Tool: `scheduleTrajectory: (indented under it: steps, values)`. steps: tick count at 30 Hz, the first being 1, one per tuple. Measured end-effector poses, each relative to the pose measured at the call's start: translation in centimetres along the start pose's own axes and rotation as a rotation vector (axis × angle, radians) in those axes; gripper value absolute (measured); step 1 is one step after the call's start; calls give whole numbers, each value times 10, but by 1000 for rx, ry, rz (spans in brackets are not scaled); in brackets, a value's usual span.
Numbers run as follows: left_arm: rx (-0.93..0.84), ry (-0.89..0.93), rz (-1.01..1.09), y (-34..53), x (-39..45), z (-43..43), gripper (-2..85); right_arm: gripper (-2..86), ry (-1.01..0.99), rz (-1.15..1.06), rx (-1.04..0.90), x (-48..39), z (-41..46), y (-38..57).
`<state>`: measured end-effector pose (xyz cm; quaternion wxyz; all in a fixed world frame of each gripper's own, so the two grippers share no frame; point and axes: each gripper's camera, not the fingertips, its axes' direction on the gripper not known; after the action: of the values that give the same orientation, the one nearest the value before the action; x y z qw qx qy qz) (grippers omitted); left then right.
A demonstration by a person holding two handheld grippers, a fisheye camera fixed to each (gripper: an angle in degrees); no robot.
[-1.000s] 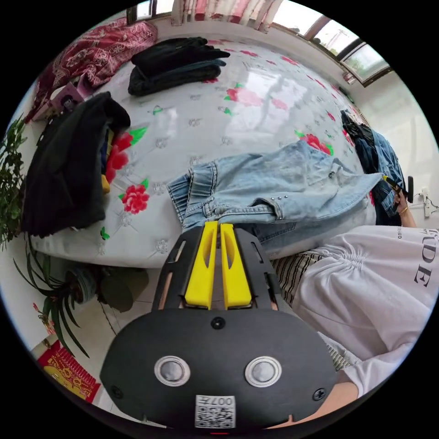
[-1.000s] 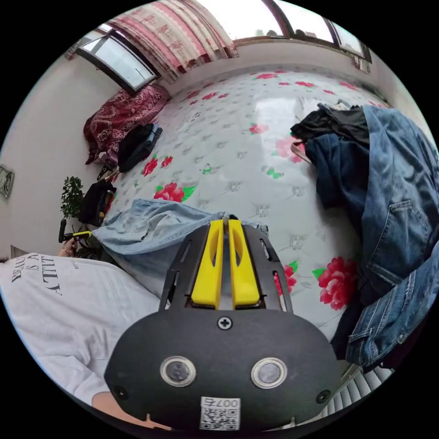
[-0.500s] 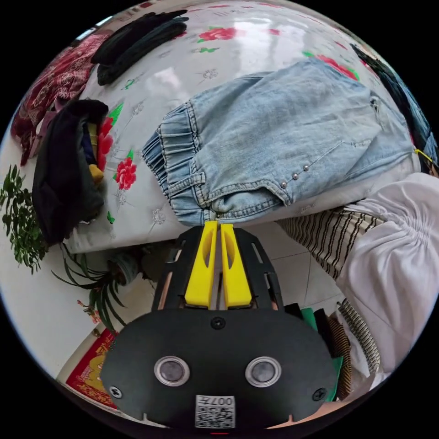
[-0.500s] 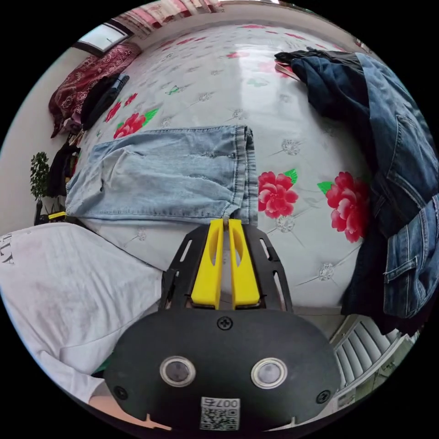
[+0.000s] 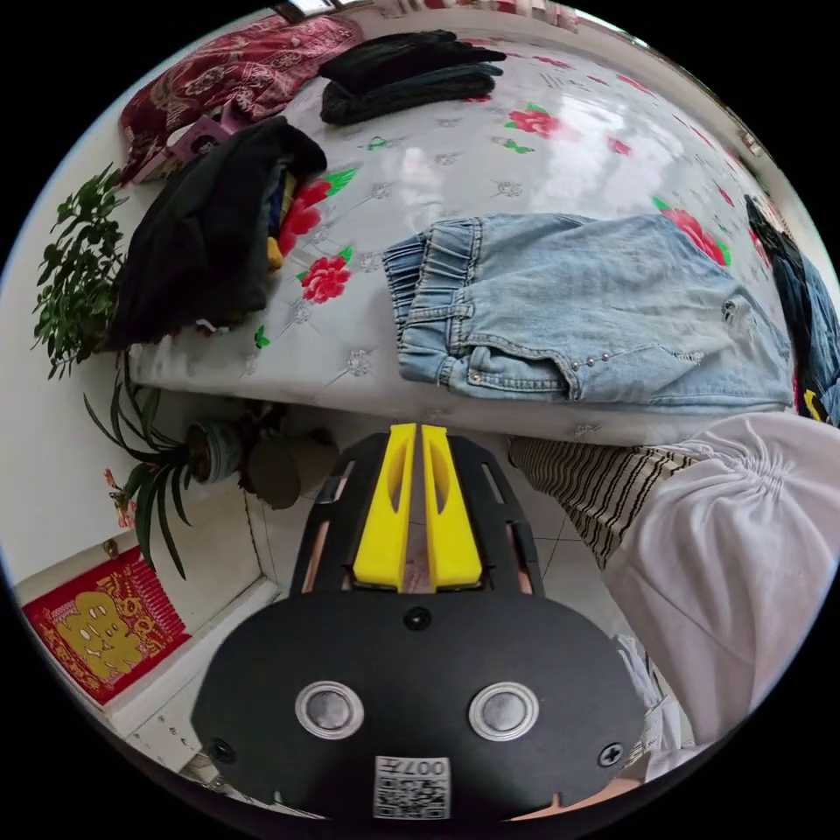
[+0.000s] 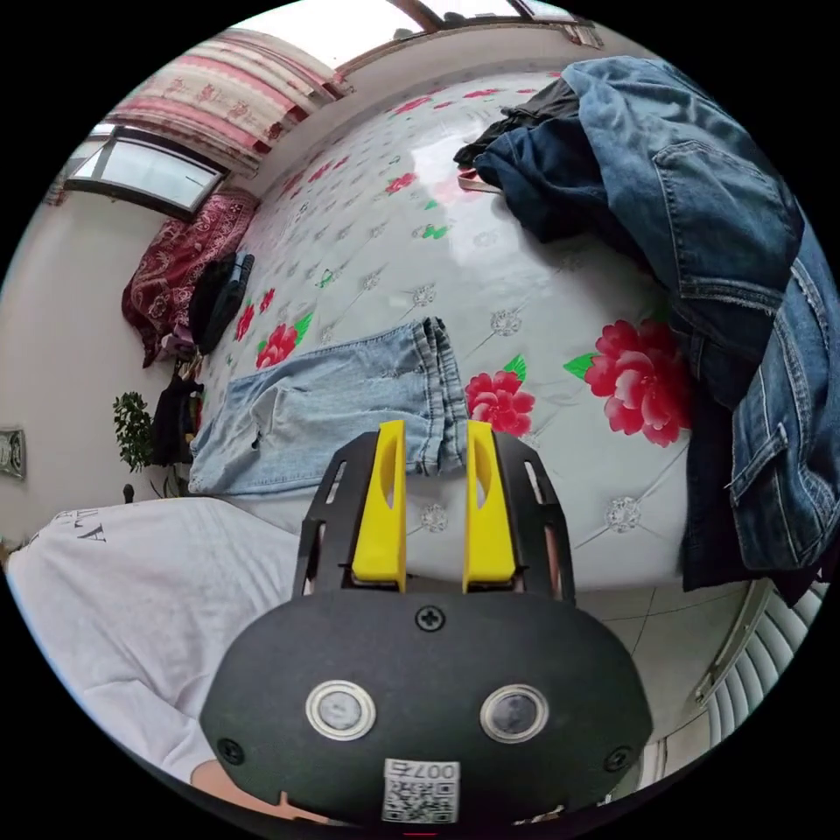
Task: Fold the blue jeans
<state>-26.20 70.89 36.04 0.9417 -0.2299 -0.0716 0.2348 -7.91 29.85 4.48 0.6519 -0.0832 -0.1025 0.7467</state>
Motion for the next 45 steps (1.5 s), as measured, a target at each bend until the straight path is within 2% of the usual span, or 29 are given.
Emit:
scheduleTrajectory:
  steps: [3, 5, 7, 9, 11, 13, 16, 19, 21, 23, 26, 29, 36, 38, 41, 45]
  values:
    - [15, 53, -55, -7, -13, 3, 29, 57, 16, 67, -78, 22, 47, -10]
    - [37, 73, -44, -19, -8, 3, 43, 45, 19, 97, -209, 29, 95, -18]
    - [41, 60, -27, -37, 0, 4, 48, 30, 93, 94, -286, 26, 117, -20]
    - [23, 71, -25, -51, 5, 12, 46, 19, 192, 25, -268, 20, 115, -23]
    - [-41, 87, -19, -65, 11, 32, 48, 15, 297, 51, -225, 33, 101, -26]
    - [-100, 137, 25, -76, 24, 61, 50, 17, 379, 79, -262, 51, 105, -25]
    - [-105, 113, 33, -79, 27, 62, 47, 29, 427, 182, -337, 85, 110, -21]
    - [-64, 117, 38, -64, 3, 35, 24, 36, 480, 157, -144, 64, 73, -24]
    - [-38, 124, 0, -56, -21, 15, 15, 39, 369, 48, -37, 30, 61, -31]
    - [-13, 191, 6, -56, -46, -7, 31, 43, 101, -113, -6, -20, 79, -51]
    - [66, 291, 26, -78, -77, -37, 56, 44, -167, -276, -84, -88, 148, -87]
    - [123, 332, 76, -121, -81, -45, 65, 44, -282, -398, -219, -153, 239, -121]
    - [-9, 251, 137, -203, -71, -5, 70, 46, -245, -602, -469, -254, 391, -144]
    - [0, 283, 119, -204, -87, 0, 65, 47, -219, -666, -651, -261, 424, -126]
    - [29, 374, 61, -198, -123, -2, 61, 48, -166, -726, -810, -252, 439, -101]
    - [68, 426, 17, -186, -156, -11, 60, 47, -208, -665, -823, -242, 446, -114]
